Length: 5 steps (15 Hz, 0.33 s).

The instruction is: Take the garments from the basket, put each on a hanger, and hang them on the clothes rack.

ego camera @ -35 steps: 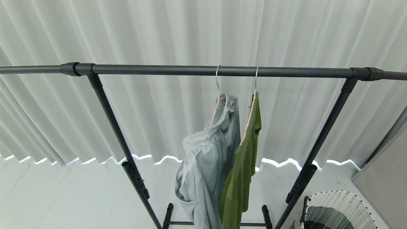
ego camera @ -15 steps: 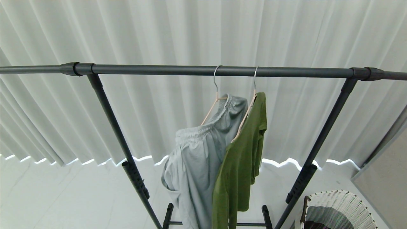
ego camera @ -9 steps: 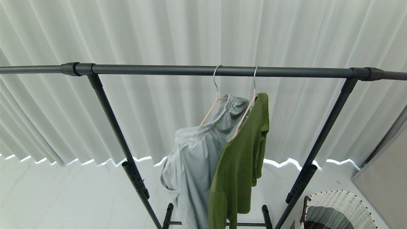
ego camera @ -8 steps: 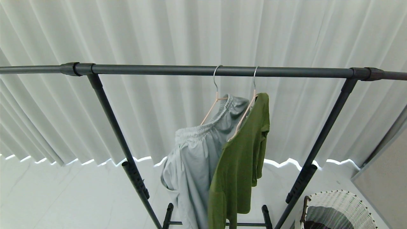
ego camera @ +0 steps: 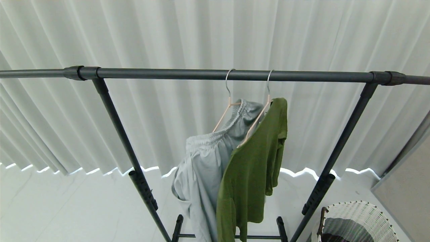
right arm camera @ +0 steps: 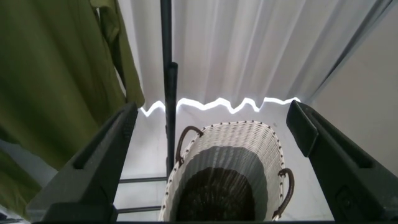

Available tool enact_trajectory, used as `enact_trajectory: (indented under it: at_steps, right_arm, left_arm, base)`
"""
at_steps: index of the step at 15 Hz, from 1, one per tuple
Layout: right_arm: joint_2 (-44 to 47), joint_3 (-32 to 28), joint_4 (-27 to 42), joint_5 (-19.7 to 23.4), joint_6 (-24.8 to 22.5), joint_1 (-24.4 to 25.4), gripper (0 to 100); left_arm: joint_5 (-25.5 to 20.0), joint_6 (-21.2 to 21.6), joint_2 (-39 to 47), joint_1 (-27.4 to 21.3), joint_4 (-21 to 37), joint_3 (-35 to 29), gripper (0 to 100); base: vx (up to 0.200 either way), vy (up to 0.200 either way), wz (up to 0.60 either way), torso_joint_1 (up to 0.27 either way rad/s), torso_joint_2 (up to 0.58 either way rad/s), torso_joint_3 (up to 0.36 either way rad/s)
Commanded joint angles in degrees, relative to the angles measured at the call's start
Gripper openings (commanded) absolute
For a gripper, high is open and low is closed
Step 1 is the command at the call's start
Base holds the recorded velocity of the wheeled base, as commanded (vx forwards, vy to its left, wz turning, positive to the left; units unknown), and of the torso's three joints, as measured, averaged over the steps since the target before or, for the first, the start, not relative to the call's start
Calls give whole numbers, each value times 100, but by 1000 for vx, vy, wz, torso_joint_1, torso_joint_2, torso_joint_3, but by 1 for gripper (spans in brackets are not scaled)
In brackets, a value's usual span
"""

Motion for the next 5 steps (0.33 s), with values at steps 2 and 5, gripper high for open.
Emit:
enact_trajectory:
  at_steps: [2, 5]
  right_arm:
    - [7, 1, -1, 0, 16, 0, 100]
    - [16, 1, -1, 0, -28, 0, 100]
  left_arm:
    - [1, 2, -7, 2, 0, 1, 100]
    - [1, 2, -7, 2, 0, 1, 100]
  base:
    - [0, 0, 0, 0, 0, 0]
    - [0, 0, 0, 0, 0, 0]
